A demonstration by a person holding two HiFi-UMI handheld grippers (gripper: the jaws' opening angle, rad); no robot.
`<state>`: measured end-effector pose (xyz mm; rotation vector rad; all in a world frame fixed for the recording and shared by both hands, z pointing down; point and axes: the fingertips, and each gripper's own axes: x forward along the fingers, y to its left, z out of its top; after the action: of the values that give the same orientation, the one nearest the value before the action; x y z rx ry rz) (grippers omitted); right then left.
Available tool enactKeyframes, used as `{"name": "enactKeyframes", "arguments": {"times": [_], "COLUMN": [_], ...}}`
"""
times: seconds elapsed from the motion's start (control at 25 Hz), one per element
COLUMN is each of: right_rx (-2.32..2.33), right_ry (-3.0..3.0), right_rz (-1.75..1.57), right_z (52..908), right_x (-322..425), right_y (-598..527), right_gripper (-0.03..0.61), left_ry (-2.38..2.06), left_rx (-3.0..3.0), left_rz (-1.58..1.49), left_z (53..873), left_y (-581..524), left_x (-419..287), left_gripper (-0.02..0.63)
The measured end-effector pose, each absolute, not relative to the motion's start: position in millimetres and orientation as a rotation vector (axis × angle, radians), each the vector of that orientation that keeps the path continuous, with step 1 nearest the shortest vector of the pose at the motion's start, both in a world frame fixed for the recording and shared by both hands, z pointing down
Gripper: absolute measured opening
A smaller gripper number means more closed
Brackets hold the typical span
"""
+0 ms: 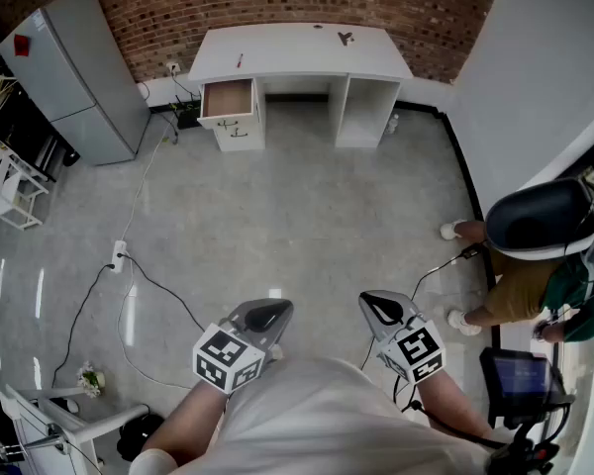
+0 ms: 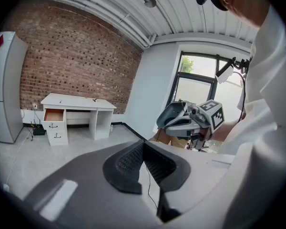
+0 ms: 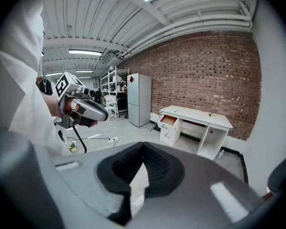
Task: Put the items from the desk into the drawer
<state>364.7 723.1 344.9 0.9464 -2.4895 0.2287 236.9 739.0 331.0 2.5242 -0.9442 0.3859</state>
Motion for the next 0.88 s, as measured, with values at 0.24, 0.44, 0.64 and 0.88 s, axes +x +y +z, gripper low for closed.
{"name": "enactKeyframes", "arguments": {"times": [0.24, 0.44, 0.64, 0.88], "right_rx": [0.911, 0.841, 0.860, 0.796], "right_ry": [-2.501, -2.518, -2.515, -2.586], "right_rz": [0.207, 0.232, 0.211, 0.189], "right_z": [354.1, 361.4, 374.8, 361.7], "right_x": [281.9, 229.7, 223.0, 206.2], "right_y": [683.2, 653.7, 580.3, 452.9], "right_gripper": [0.002, 0.002, 0.003, 0.040], "left_ry": [-0.976, -1.034, -1.120, -1.210], "left_rx": [2.502, 2.450, 2.406, 2.363], "left_rz": [0.386, 0.387, 0.346, 0.350], "left_z": [341.6, 359.6, 375.7, 365.0], "left_y": [719.4, 693.3, 629.8, 515.2], "left_x": [157.8, 106.9, 87.9, 83.7], "left_gripper": [0.008, 0.008, 0.008, 0.032]}}
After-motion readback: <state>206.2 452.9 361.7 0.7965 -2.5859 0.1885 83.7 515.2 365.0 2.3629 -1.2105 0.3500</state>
